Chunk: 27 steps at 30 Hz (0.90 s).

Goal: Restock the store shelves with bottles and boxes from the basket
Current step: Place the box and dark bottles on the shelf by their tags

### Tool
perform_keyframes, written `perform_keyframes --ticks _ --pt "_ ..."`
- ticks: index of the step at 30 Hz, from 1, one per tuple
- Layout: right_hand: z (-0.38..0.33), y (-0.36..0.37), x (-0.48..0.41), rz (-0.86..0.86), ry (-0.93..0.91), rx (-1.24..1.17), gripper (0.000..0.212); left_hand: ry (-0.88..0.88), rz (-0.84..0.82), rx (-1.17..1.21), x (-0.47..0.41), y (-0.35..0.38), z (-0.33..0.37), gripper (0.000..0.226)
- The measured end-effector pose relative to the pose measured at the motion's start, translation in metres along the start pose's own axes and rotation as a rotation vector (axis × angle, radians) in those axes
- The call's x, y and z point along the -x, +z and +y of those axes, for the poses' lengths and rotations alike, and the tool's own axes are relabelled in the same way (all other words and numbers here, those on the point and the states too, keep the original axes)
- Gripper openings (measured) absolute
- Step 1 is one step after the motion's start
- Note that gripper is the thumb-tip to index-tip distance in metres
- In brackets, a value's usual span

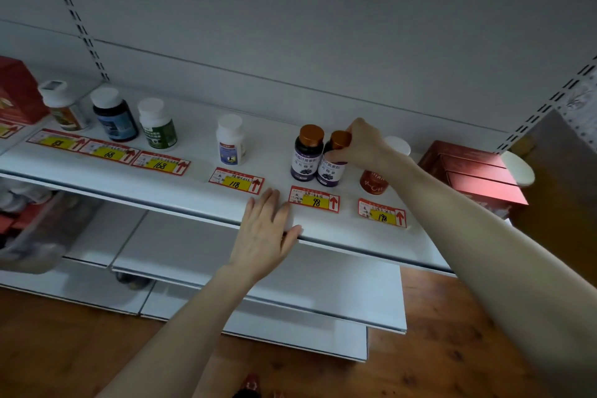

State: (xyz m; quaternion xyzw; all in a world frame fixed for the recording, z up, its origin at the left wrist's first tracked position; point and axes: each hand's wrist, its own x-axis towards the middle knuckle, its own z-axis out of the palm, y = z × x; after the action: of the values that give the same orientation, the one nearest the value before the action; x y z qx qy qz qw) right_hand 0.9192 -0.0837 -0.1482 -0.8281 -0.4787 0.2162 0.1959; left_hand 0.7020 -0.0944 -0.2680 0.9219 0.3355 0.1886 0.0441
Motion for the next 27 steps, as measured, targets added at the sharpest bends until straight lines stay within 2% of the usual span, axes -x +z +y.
perform_keyframes --ticks 9,16,18,20,22,24,27 --pt "0.0 0.002 0.002 -0.01 0.0 -0.012 0.045 0.013 0.043 -0.025 0.001 0.002 -0.001 0.048" --pt "-0.008 -0.005 0.011 -0.033 0.015 0.028 0.05 0.017 0.009 -0.041 0.0 -0.002 -0.002 0.048" --pt "-0.014 -0.014 0.018 -0.042 -0.002 0.065 0.058 0.028 0.019 -0.028 0.001 -0.006 -0.003 0.048" --pt "-0.022 -0.026 0.027 0.023 -0.063 0.102 0.066 0.038 0.049 -0.035 0.002 -0.014 -0.003 0.052" --pt "-0.035 -0.034 0.035 0.126 -0.183 0.142 0.052 0.06 0.102 -0.038 0.003 -0.027 -0.002 0.054" --pt "-0.052 -0.035 0.042 0.217 -0.306 0.143 0.034 0.093 0.185 -0.027 0.006 -0.041 -0.004 0.044" --pt "-0.085 -0.019 0.051 0.245 -0.466 0.101 0.026 0.102 0.266 -0.023 0.016 -0.066 -0.013 0.037"
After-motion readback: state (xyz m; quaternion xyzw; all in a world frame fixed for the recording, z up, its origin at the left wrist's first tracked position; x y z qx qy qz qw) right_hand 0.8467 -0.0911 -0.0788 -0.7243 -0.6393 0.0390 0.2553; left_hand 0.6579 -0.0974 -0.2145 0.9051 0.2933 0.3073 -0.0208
